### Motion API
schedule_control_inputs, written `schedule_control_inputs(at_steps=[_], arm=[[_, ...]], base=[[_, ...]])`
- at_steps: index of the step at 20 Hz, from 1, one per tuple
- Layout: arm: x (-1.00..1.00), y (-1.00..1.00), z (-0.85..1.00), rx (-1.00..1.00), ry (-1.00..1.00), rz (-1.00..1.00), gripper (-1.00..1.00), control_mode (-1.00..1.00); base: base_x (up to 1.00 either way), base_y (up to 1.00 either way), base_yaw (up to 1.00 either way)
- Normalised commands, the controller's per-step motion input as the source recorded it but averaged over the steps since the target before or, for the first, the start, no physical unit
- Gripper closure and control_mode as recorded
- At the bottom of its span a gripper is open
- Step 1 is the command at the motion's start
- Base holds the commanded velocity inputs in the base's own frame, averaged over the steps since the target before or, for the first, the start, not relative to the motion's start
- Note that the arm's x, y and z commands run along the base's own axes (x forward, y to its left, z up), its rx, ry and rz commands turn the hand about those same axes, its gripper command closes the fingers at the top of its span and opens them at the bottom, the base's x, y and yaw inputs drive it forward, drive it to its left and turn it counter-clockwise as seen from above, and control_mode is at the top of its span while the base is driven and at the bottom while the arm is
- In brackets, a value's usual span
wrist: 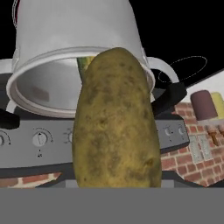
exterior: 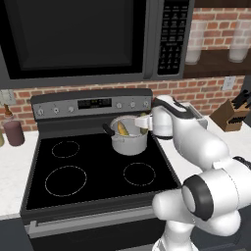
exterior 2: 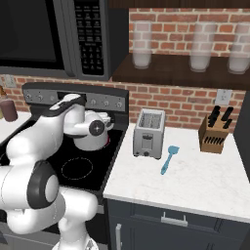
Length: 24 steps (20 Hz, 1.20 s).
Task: Put the cucumber and potato in the pot. Retrieve the spatula and lightly stir the vegetables in the pot.
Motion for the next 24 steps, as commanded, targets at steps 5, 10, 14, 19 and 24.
schedule_control_inputs(at_steps=[5,10,14,19,24], arm=[[0.16,0.00,-0.21,-0.04,0.00,0.00,1.00,-1.00],[0.27,0.03,-0.17,-0.04,0.00,0.00,1.00,-1.00],[0.21,0.01,0.00,0.00,0.00,0.00,1.00,-1.00],[0.18,0.05,-0.02,0.00,0.00,0.00,1.00,-1.00],[0.28,0.06,-0.16,0.00,0.00,0.00,1.00,-1.00]], base=[[0.00,0.00,0.00],[0.00,0.00,0.00],[0.00,0.00,0.00],[0.00,0.00,0.00],[0.00,0.00,0.00]])
